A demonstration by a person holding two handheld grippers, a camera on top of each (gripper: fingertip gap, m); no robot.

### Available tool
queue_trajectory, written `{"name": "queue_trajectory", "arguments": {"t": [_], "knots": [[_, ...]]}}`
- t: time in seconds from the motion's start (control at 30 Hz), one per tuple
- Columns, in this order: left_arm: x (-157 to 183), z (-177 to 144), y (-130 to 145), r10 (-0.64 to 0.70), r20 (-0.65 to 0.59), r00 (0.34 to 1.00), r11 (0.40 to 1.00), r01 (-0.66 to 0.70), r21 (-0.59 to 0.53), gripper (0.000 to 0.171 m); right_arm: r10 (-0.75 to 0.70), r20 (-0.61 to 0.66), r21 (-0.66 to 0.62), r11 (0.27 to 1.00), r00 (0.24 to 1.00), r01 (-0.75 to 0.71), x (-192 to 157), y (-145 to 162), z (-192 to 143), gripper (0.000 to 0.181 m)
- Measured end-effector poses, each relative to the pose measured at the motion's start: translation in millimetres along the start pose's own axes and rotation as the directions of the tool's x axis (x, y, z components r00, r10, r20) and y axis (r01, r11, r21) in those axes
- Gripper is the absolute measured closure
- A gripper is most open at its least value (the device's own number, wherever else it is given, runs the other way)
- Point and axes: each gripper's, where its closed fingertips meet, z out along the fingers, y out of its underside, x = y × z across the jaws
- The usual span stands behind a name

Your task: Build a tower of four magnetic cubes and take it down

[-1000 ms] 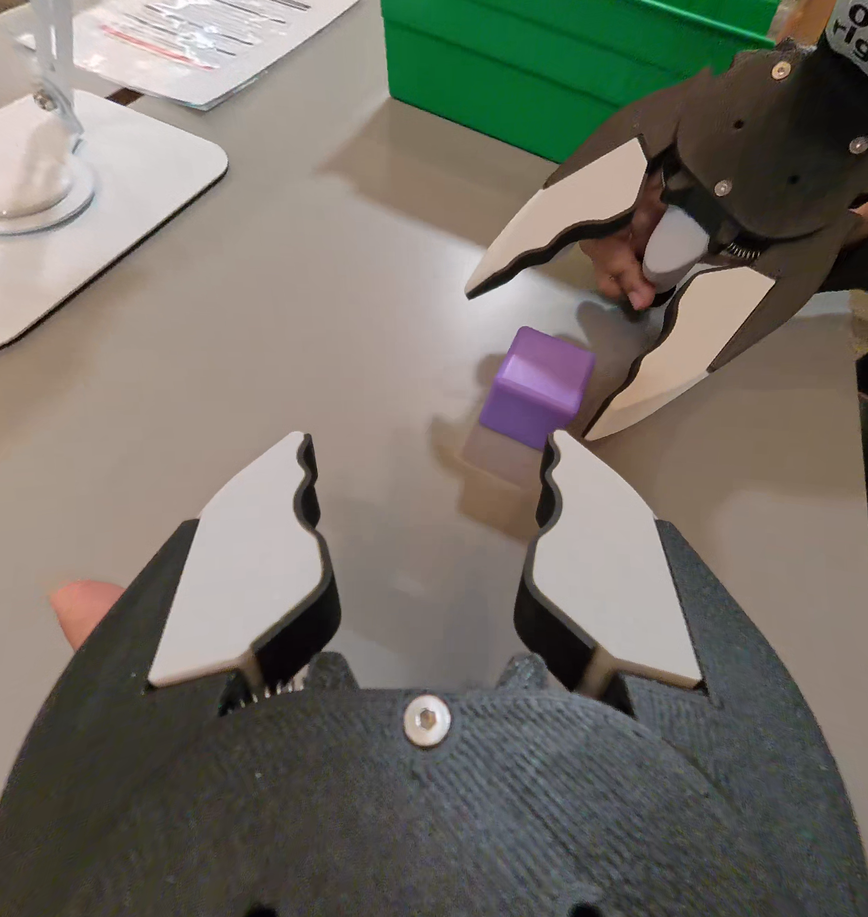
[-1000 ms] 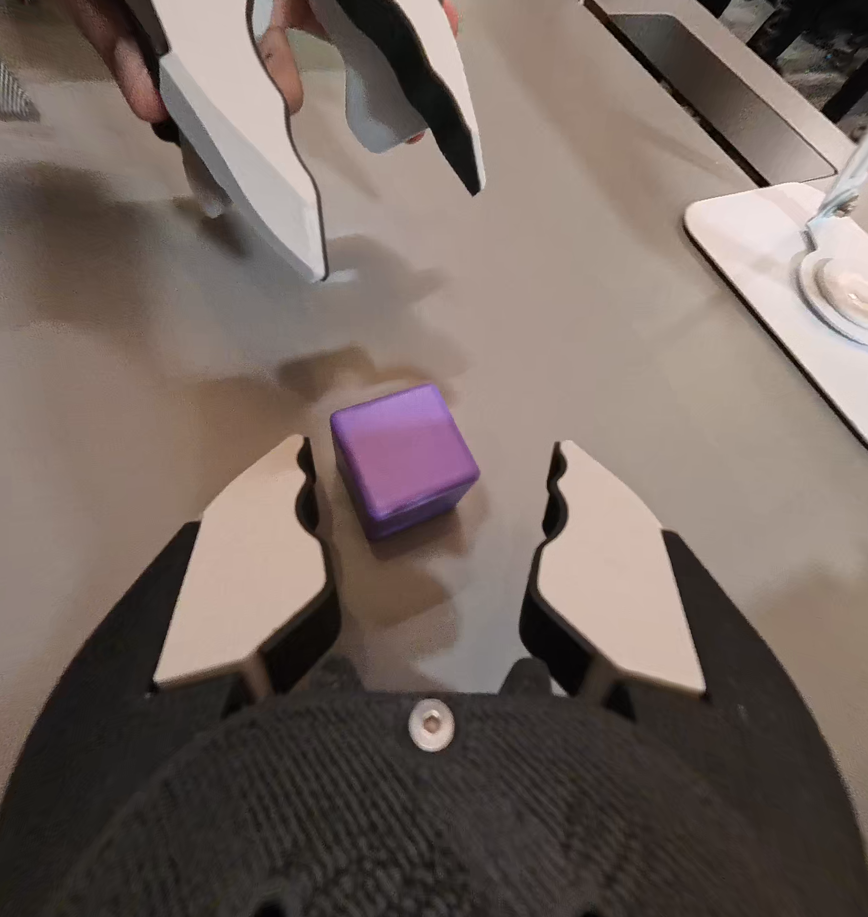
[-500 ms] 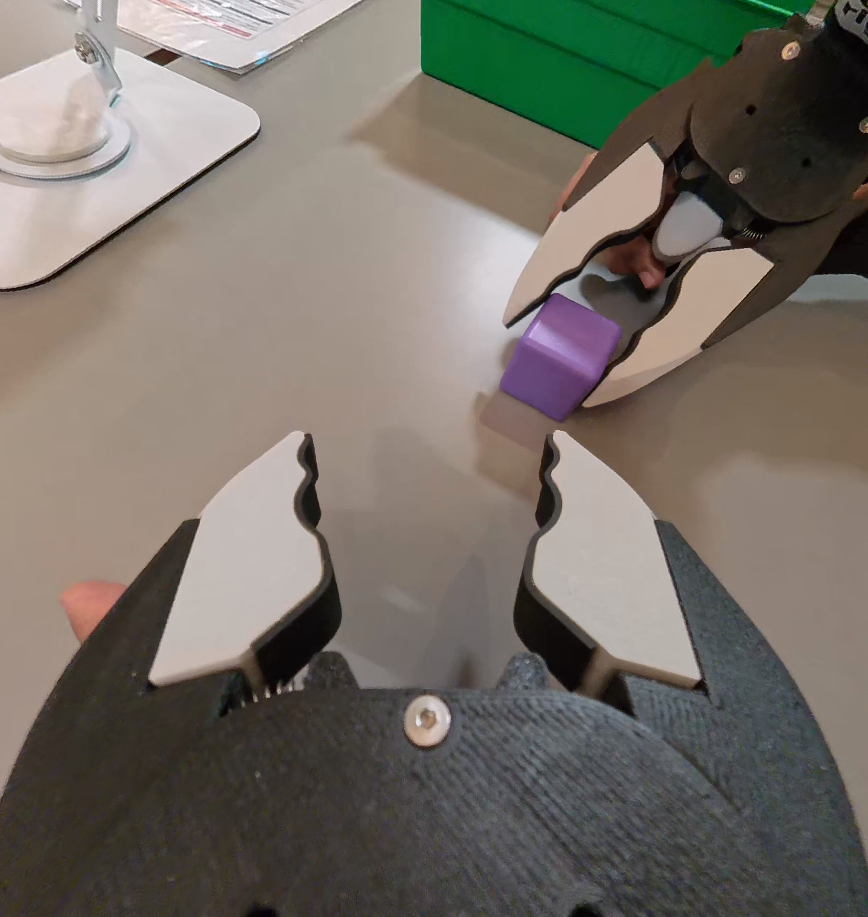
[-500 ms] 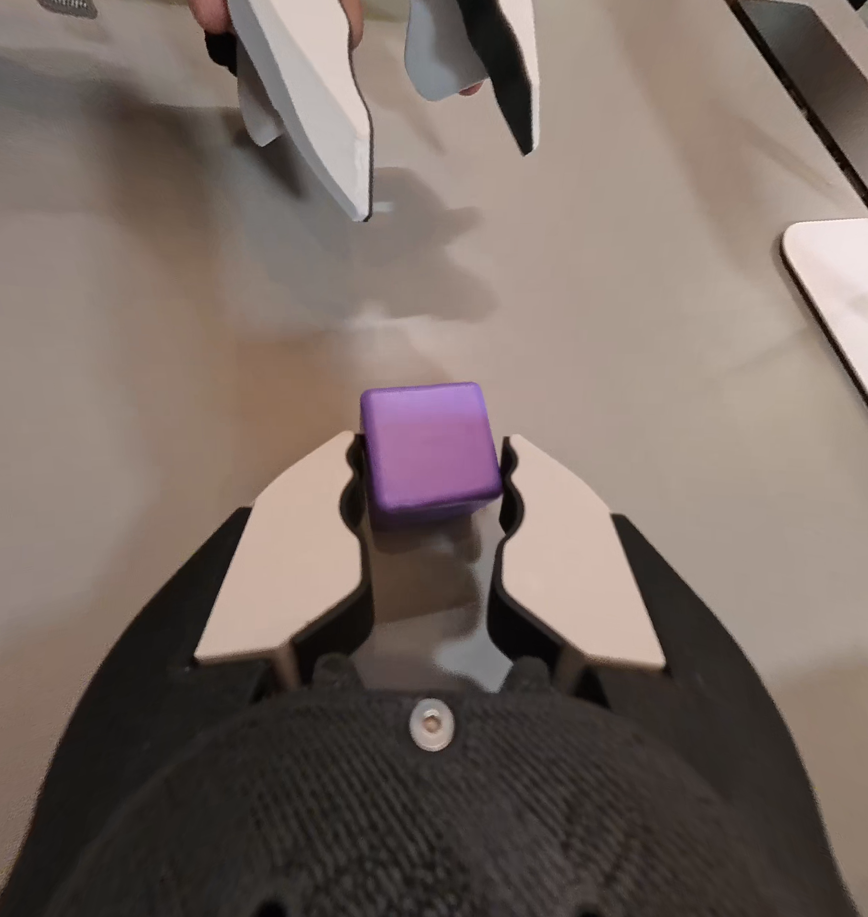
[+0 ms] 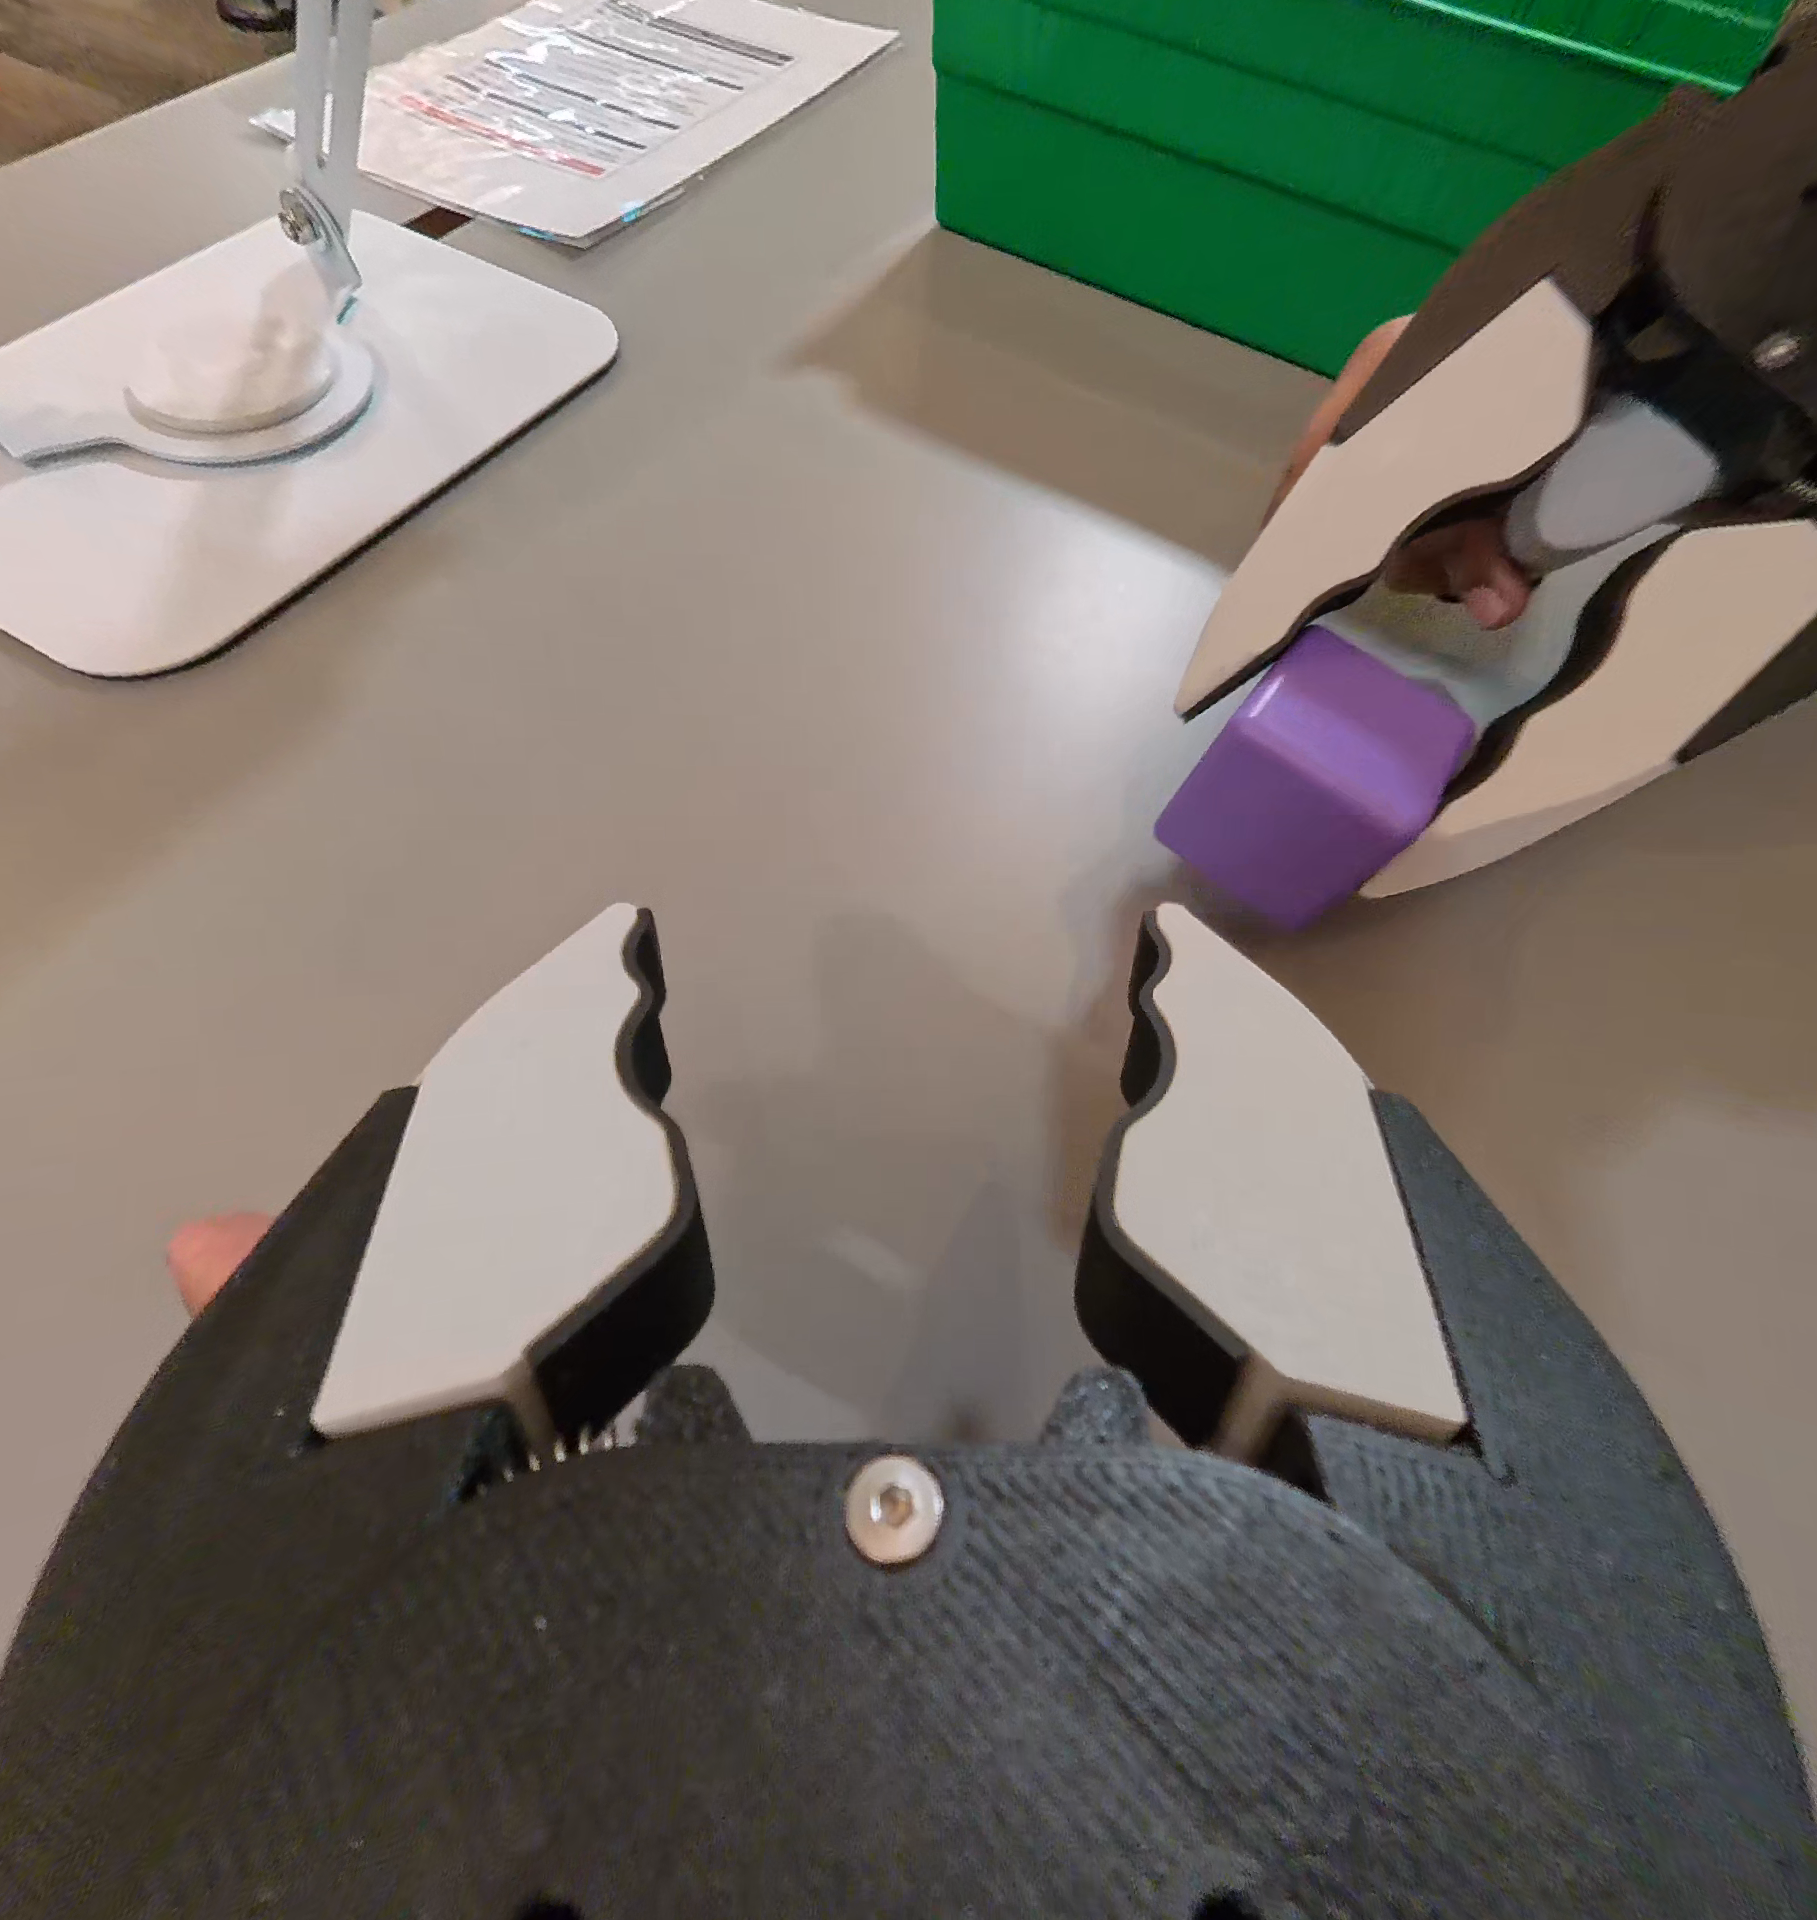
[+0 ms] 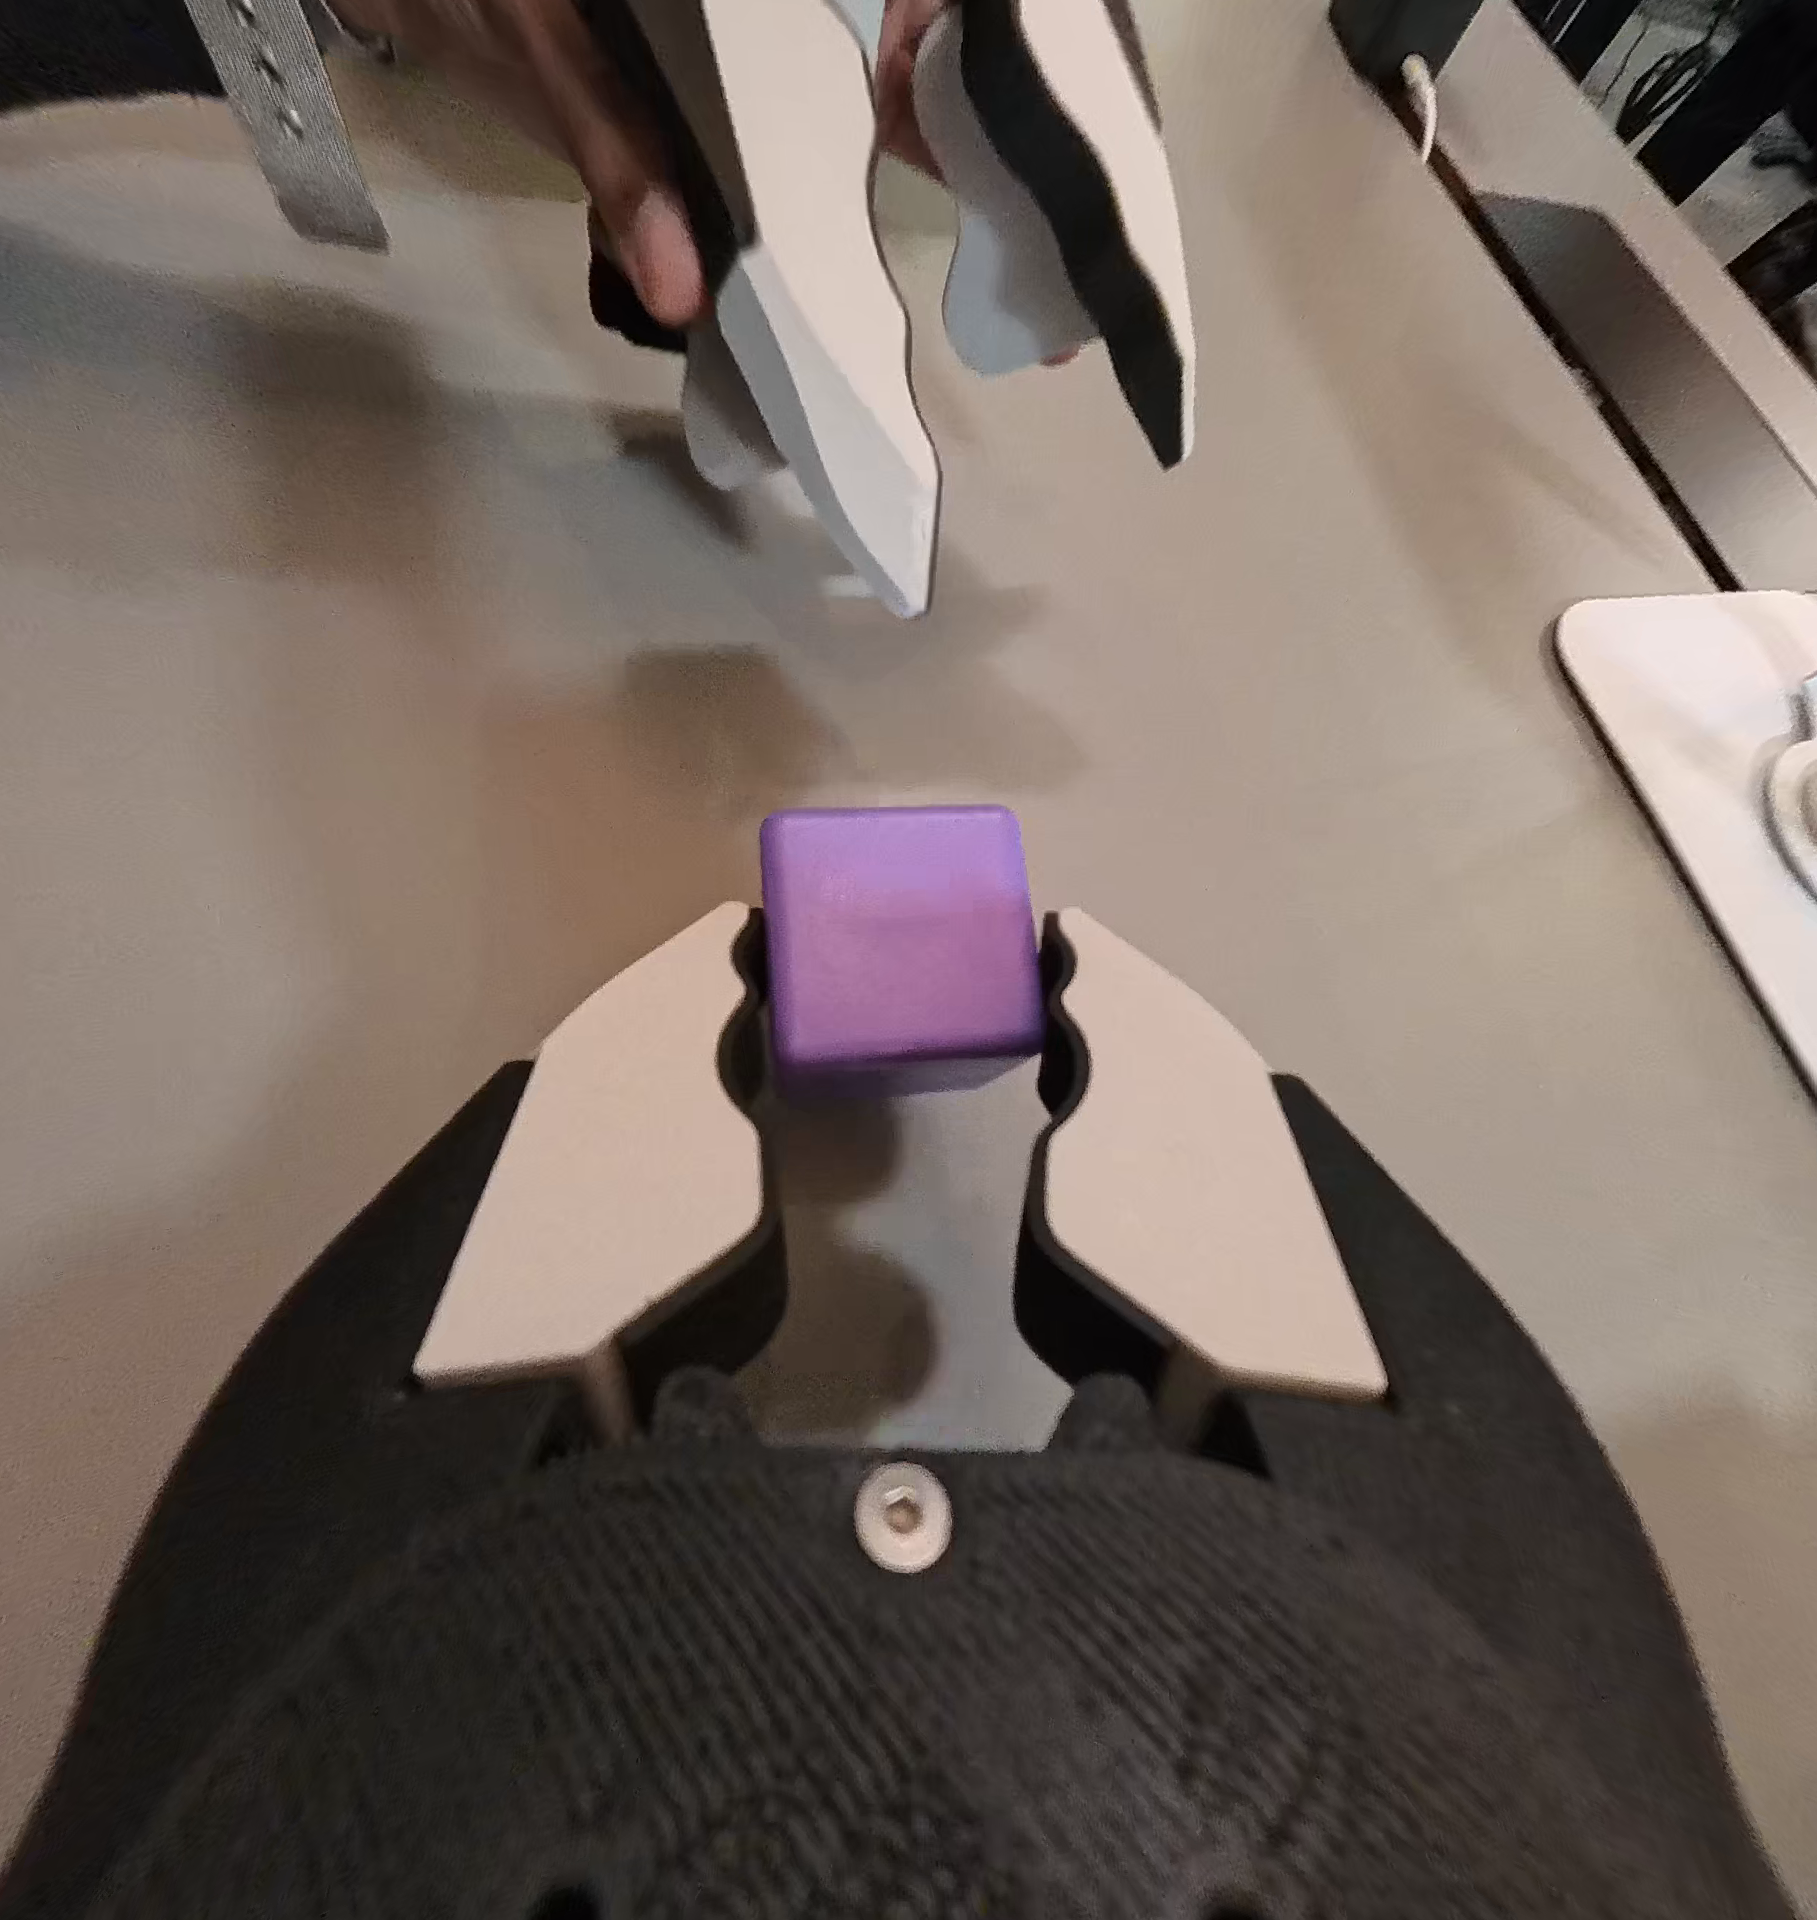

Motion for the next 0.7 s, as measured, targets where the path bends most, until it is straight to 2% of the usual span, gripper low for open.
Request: {"name": "queue_trajectory", "arguments": {"t": [0.23, 0.4, 0.53, 0.7], "knots": [[-1.2, 9.7, -10.2, 0.001, -0.002, 1.000, 0.999, -0.001, 0.032, 0.085, 0.050, -0.033, 0.043, 0.998, 0.998, -0.048, 4.4, -31.9, -38.6, 0.130], [3.0, 20.2, -14.2, 0.009, -0.021, 1.000, 0.999, -0.009, 0.033, 0.085, 0.093, -0.153, 0.049, 0.995, 0.984, -0.086, 21.2, -37.9, -90.7, 0.130], [8.2, 24.8, -19.9, -0.008, -0.051, 0.999, 0.999, 0.010, 0.050, 0.085, 0.141, -0.306, 0.041, 0.990, 0.941, -0.135, 42.1, -20.1, -152.0, 0.130], [12.2, 28.4, -28.6, -0.027, -0.072, 0.997, 0.997, 0.033, 0.076, 0.085, 0.172, -0.499, -0.054, 0.972, 0.849, -0.229, 77.0, 33.5, -235.2, 0.130]]}}
